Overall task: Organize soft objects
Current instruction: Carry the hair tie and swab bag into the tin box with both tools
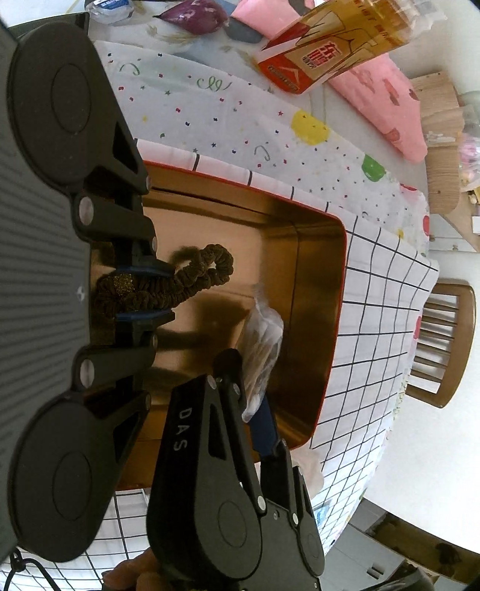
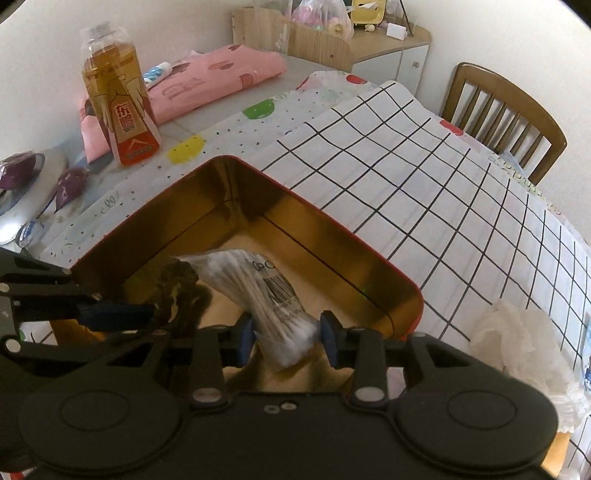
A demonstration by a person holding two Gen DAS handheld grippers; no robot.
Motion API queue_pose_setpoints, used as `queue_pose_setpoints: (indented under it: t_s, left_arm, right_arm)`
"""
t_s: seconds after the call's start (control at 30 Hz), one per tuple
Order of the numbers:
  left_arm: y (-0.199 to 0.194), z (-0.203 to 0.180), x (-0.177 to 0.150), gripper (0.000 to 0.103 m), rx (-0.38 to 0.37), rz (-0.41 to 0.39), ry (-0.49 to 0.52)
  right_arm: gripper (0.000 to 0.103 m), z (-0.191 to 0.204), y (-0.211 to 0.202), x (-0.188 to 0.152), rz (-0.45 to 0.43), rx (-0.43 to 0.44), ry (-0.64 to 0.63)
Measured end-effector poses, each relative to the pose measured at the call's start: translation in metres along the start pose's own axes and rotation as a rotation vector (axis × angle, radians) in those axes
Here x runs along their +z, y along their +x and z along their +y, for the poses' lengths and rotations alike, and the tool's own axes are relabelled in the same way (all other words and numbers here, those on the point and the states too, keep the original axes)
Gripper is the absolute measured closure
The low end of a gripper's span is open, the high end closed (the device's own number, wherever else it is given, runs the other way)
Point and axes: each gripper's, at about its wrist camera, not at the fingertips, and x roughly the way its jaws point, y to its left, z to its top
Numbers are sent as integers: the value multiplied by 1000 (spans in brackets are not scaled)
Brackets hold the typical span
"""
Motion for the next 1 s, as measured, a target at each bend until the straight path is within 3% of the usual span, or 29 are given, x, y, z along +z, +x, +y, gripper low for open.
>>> queue_pose_setpoints:
  t_s: [0.23, 0.3, 0.53, 0.8, 0.87, 0.93, 1.0]
  left_arm:
    - [3, 1, 0, 84, 3, 8, -14]
    - [3, 2, 0, 84, 2, 5, -21]
    - [-1, 3, -1, 75, 9, -10, -27]
    - [-12, 1, -2, 74, 19, -48, -18]
    - [-17, 1, -2, 70, 20, -64, -12]
    - [-22, -1, -3, 40, 23, -84, -2]
    - [-29, -2, -4, 35, 23, -112, 9]
  right_arm:
    - [62, -3, 1, -2, 2, 10, 6]
    - [52, -3, -1, -3, -6, 8, 0]
    - [45, -3, -10, -7, -34, 20, 1]
    - [36, -11, -33, -13, -88, 50, 46]
    - [32, -14, -43, -17, -112, 64, 62]
    - [31, -16, -54, -20, -137, 82, 79]
    - [31, -19, -64, -25, -156, 95, 97]
